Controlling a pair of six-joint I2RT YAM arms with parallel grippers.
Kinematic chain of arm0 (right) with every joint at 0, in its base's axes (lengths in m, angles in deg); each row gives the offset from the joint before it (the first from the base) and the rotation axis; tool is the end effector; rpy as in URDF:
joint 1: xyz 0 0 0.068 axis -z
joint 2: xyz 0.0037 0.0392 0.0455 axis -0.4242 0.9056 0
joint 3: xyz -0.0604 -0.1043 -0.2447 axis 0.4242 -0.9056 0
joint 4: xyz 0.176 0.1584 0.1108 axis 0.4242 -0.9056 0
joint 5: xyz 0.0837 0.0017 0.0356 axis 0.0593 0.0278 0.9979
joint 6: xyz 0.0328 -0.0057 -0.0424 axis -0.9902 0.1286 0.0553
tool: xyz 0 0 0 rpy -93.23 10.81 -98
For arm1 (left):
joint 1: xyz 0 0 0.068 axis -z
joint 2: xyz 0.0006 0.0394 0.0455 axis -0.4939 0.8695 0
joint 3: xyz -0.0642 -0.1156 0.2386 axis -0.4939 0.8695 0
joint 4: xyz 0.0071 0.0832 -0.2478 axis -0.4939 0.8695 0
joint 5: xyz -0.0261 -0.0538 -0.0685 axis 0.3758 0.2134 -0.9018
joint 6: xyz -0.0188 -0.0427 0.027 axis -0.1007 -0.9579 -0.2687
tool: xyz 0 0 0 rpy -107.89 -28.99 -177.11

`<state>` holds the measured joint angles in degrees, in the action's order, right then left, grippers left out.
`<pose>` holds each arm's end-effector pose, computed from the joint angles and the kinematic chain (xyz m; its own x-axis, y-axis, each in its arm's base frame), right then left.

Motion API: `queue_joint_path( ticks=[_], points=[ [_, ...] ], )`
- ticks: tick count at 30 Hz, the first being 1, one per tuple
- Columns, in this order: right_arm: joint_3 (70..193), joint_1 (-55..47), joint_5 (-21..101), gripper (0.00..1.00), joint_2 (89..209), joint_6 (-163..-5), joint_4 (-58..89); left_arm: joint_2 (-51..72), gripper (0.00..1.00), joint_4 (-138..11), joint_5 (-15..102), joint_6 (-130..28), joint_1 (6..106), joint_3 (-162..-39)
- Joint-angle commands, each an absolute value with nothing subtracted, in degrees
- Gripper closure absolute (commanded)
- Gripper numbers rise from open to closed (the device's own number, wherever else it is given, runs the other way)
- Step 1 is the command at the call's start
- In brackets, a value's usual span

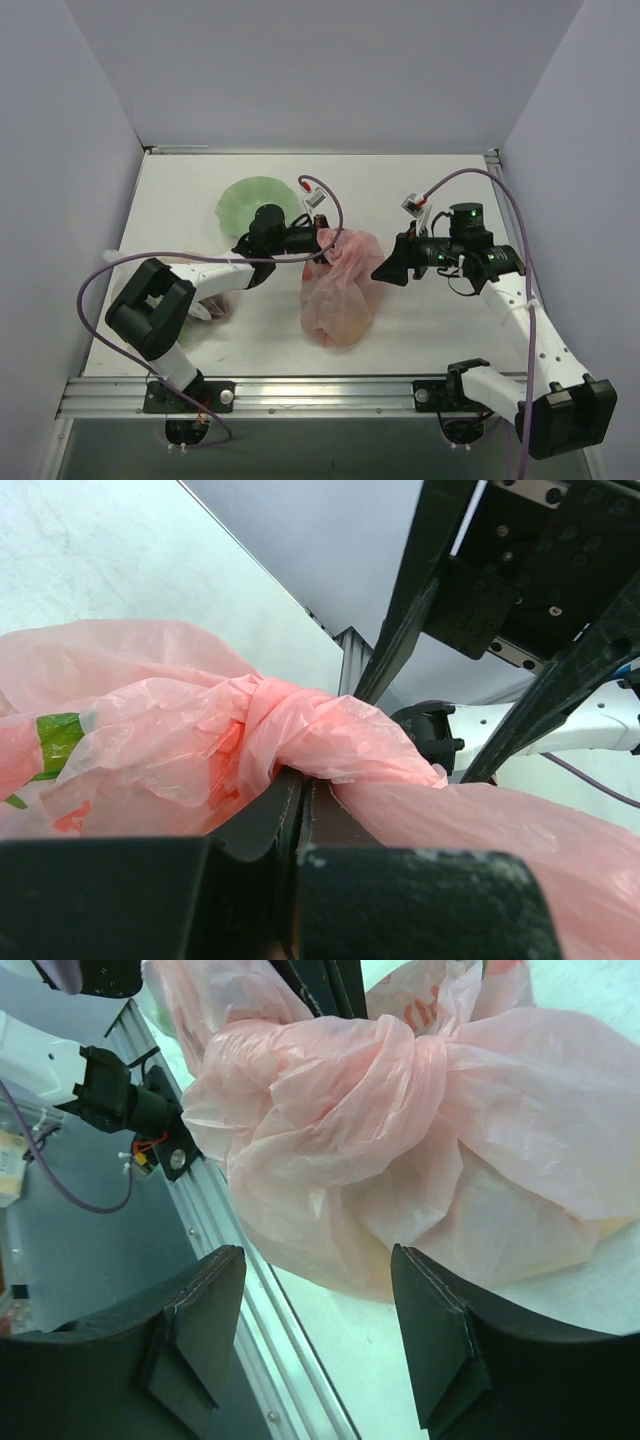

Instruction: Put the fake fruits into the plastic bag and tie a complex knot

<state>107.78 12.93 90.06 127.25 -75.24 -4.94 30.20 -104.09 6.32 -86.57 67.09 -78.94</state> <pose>0.2065 0.0752 0.3254 -0.4330 -0.1117 -0.8944 -0.8556 0.3630 0.3689 0.2694 -0.2384 0.2459 -0.7441 -0.0820 -0.6630 0.6560 0.0981 -0.7484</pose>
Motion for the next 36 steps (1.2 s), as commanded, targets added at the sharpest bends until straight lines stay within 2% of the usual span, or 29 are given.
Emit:
queue_joint_path(
  ticks=[1,3,6,10,12,16,25,28,30,33,34,36],
  points=[
    [108.6,11.57,92.73,0.41,130.2,-79.85,-4.09,30.07,1.0,-106.17,6.38,-86.06,67.04,-80.4],
    [107.37,9.38,92.12,0.4,131.87,-82.41,-0.14,30.25,1.0,-106.08,6.47,-86.24,67.12,-80.84],
    [105.61,4.99,89.4,0.48,132.41,-88.04,7.14,30.51,1.0,-105.64,7.08,-86.5,67.3,-81.11],
    [106.22,1.47,87.29,0.53,133.99,-92.79,11.92,30.69,1.0,-105.47,8.05,-86.68,67.56,-80.93],
    [106.31,0.58,85.27,0.66,134.78,-93.76,12.97,30.78,1.0,-105.38,8.49,-86.77,67.65,-80.76],
    [107.27,-0.65,83.5,1.0,136.62,-94.47,14.47,30.86,1.0,-105.29,10.33,-87.38,68.18,-80.67],
    [113.25,-11.54,87.97,1.0,141.01,-87.19,16.32,33.94,1.0,-106.44,15.26,-90.28,68.36,-83.04],
    [115.18,-12.09,88.16,1.0,140.59,-83.75,9.48,34.29,1.0,-106.44,15.08,-90.37,68.18,-83.48],
    [115.54,-10.86,85.63,0.9,139.18,-82.52,4.57,34.03,1.0,-106.44,14.73,-90.28,68.09,-83.13],
    [113.09,-4.72,82.98,0.62,134.18,-85.32,2.87,33.42,1.0,-106.44,14.38,-90.37,67.74,-82.34],
    [112.38,-1.04,81.93,0.57,130.95,-86.46,2.79,33.41,1.0,-106.44,14.38,-90.37,67.74,-82.17],
    [110.8,1.62,76.41,0.58,127.94,-88.75,2.79,33.15,1.0,-106.7,14.29,-90.54,67.74,-81.64]
  ],
)
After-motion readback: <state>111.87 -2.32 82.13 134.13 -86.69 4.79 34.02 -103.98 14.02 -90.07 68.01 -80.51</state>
